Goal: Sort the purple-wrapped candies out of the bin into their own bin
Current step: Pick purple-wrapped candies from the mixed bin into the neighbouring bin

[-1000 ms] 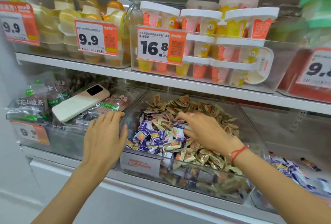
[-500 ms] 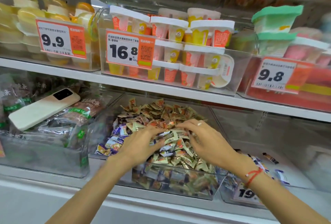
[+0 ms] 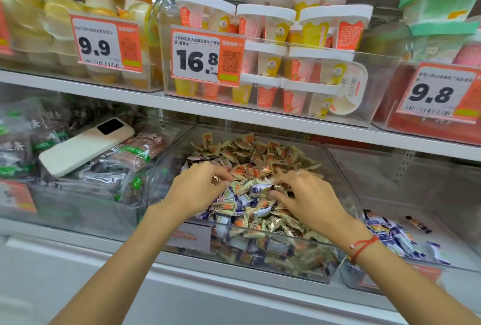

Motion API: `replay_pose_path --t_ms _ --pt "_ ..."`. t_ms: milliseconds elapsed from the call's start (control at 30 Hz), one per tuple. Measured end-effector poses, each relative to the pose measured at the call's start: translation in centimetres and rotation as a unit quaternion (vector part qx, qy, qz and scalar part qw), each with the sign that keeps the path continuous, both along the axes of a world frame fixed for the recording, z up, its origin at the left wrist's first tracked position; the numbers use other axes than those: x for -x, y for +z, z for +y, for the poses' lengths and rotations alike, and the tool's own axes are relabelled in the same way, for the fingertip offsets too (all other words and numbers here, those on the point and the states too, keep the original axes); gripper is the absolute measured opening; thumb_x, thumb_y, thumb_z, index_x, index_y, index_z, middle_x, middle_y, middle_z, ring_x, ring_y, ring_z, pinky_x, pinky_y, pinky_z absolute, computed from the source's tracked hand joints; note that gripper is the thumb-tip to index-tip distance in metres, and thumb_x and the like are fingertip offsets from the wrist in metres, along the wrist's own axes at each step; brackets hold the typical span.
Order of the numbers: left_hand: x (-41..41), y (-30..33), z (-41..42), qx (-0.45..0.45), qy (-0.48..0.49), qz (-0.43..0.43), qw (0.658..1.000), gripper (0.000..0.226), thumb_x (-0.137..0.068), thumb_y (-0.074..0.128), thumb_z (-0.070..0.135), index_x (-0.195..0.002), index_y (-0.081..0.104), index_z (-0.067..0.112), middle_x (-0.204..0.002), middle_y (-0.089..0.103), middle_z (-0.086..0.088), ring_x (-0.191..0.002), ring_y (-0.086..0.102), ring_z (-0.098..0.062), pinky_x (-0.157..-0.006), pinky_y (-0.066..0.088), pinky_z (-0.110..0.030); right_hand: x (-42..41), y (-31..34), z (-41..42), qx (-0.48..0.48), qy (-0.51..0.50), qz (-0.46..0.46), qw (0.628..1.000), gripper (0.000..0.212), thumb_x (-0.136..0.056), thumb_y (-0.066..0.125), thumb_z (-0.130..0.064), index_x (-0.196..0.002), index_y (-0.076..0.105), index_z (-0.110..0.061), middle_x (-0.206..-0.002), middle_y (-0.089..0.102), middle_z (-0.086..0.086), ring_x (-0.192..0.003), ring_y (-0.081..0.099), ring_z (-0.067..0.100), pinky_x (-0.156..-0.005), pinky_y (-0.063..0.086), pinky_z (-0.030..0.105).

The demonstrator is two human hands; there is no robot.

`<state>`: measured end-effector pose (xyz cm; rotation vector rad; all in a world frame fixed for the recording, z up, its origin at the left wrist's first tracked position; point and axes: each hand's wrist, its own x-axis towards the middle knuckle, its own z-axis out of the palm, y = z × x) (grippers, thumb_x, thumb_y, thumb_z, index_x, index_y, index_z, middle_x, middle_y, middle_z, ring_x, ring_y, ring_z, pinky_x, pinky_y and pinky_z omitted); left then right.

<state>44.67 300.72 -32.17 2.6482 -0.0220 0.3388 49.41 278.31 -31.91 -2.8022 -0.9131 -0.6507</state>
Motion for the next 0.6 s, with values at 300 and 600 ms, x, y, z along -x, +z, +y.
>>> replay_pose_path --t_ms 300,600 --pt "0.3 -0.6 -0.8 -0.074 0.006 0.08 0.994 0.021 -0.091 0.06 0.041 -0.109 0.069 0.036 -0.111 0.066 0.012 -0.096 0.06 -0.013 -0.072 0.048 -0.029 -0.8 0.6 2.0 0.12 0.142 -0.026 0.982 0.062 -0.083 0.056 -0.001 -0.134 0.053 -0.036 -0.138 0.051 -0.002 -0.122 0.048 0.021 -0.091 0.047 0.037" --pt "0.4 -1.0 -1.2 -0.039 -0.046 0.058 0.996 0.01 -0.092 0.061 0.024 -0.1 0.063 0.02 -0.105 0.067 0.001 -0.099 0.061 -0.017 -0.084 0.05 -0.036 -0.7 1.3 -1.5 0.062 0.126 -0.036 0.989 0.025 -0.085 0.068 -0.018 -0.108 0.072 -0.027 -0.113 0.064 -0.004 -0.102 0.056 0.023 -0.074 0.047 0.034"
